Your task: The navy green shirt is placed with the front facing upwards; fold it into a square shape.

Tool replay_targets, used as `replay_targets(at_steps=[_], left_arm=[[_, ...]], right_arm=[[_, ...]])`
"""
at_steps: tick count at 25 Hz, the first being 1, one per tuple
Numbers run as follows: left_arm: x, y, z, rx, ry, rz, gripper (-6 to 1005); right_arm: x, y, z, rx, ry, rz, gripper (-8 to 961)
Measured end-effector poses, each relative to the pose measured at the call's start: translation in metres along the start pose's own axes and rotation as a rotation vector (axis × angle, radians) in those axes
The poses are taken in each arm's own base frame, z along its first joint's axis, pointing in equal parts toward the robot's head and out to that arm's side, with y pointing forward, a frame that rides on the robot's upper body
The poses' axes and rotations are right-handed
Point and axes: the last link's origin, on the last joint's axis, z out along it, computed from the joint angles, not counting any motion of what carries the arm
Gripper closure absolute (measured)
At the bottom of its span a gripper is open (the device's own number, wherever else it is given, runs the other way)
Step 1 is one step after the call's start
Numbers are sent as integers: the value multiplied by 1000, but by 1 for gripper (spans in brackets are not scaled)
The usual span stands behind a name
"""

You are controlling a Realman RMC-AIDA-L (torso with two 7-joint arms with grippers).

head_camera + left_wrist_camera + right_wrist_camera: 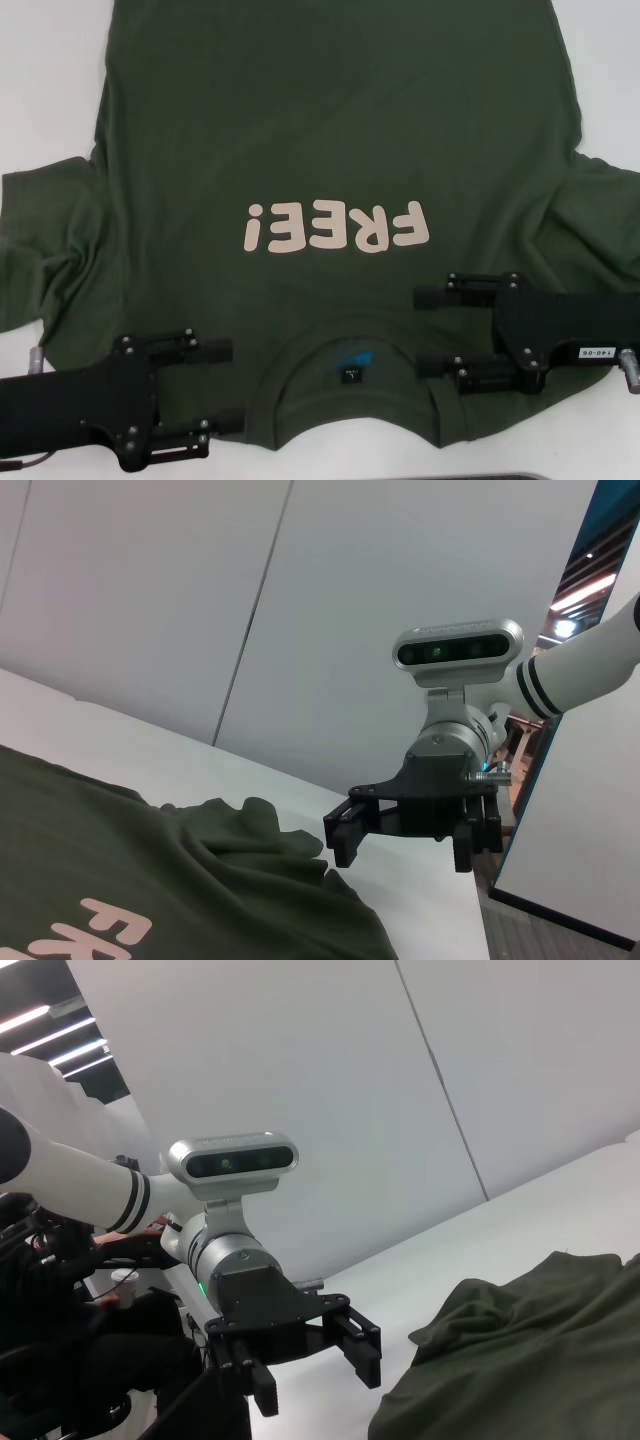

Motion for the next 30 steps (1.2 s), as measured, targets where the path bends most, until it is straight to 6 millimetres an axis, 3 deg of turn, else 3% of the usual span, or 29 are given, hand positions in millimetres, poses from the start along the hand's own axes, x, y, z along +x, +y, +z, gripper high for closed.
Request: replay_targets(at_steps=[20,30], left_arm=[[5,-2,-2,12,27,-32,311],[46,-51,-31,142,105,-629,310]], right_arm=[[0,0,0,0,-3,2,155],[0,0,1,-2,-3,2,156]])
